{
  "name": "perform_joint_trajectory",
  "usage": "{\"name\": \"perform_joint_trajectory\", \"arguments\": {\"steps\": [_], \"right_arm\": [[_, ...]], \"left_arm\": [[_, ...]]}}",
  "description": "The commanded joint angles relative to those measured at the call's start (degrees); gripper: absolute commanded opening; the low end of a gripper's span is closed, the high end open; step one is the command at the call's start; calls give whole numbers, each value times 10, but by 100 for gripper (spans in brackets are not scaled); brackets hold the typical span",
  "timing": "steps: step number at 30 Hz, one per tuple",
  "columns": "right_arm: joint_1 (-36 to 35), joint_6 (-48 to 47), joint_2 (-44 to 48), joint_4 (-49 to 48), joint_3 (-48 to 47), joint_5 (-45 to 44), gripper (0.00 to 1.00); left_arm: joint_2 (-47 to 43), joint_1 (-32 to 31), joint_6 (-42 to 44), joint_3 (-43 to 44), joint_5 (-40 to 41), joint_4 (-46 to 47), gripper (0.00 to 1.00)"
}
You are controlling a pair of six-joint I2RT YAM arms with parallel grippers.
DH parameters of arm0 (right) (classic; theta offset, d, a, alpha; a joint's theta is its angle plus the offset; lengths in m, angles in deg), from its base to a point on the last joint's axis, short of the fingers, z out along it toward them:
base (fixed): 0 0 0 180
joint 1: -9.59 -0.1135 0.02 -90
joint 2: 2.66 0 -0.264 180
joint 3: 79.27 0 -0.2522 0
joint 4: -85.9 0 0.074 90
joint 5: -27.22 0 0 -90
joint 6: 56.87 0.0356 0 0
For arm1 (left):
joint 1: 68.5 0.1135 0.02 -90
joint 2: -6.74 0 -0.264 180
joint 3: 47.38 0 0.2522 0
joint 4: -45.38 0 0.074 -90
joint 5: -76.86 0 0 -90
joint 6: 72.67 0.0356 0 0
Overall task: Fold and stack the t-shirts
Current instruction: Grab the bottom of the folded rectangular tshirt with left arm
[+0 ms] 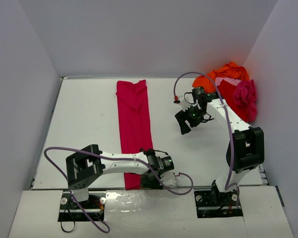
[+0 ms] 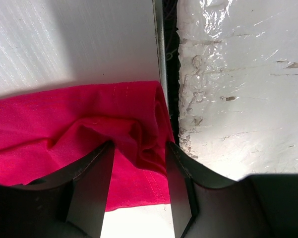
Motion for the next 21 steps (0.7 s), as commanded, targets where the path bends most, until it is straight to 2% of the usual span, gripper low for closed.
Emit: {"name": "perform_joint_trajectory", "arguments": {"steps": [1, 7, 10, 21], "right_arm": [[-2, 1, 19, 8, -12, 6, 68], [-1, 4, 12, 7, -11, 3, 68], [-1, 4, 11, 7, -11, 0, 69], [-1, 3, 3, 7, -10, -10, 69]], "left_arm": [[-29, 1, 6, 20, -19, -15, 42], [-58, 2, 11, 18, 74, -2, 43], [-67, 2, 10, 19, 87, -2, 43], [-80, 5, 6, 16, 3, -21, 44]]}}
